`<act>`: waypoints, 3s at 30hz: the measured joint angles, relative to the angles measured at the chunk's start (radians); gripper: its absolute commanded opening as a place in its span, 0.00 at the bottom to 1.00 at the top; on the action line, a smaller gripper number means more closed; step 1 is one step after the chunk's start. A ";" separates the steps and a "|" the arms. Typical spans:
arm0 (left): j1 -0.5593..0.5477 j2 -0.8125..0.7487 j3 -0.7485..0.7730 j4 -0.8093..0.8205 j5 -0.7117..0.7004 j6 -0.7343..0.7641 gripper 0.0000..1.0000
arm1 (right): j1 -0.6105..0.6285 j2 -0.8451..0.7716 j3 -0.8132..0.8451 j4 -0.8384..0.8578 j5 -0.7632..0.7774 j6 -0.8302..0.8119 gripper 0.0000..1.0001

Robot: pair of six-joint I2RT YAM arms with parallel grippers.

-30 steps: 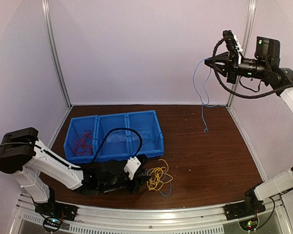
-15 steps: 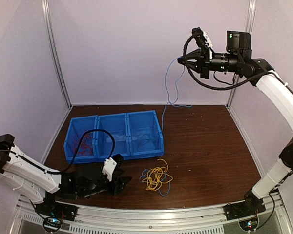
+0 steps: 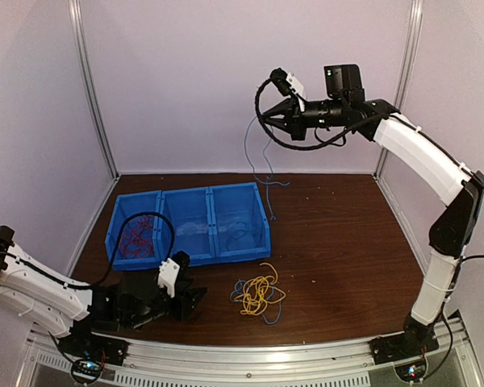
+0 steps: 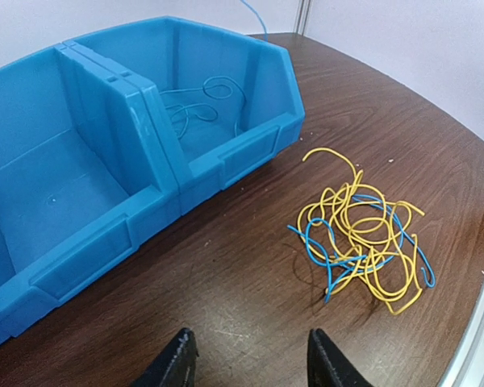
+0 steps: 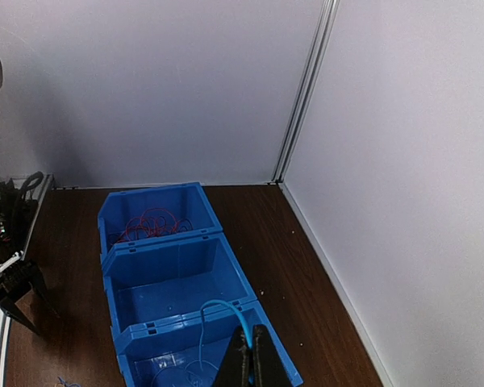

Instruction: Untangle the cables

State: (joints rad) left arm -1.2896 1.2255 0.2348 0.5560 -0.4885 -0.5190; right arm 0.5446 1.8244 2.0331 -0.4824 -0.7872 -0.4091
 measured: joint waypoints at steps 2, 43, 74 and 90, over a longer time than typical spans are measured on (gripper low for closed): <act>0.000 0.000 -0.001 -0.003 -0.006 -0.005 0.47 | 0.000 0.017 0.008 -0.002 0.004 0.006 0.00; 0.000 0.019 0.006 -0.036 -0.053 -0.039 0.47 | 0.110 0.165 0.122 0.011 0.077 0.038 0.00; 0.000 0.003 -0.017 -0.035 -0.058 -0.053 0.47 | 0.152 0.472 -0.002 -0.051 0.332 -0.040 0.00; 0.000 0.026 -0.016 -0.035 -0.058 -0.047 0.47 | 0.166 0.473 -0.002 -0.159 0.337 -0.058 0.43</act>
State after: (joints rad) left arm -1.2896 1.2514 0.2188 0.5213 -0.5465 -0.5659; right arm 0.7109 2.2974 2.0315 -0.6415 -0.4500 -0.4667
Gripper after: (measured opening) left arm 0.469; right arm 0.352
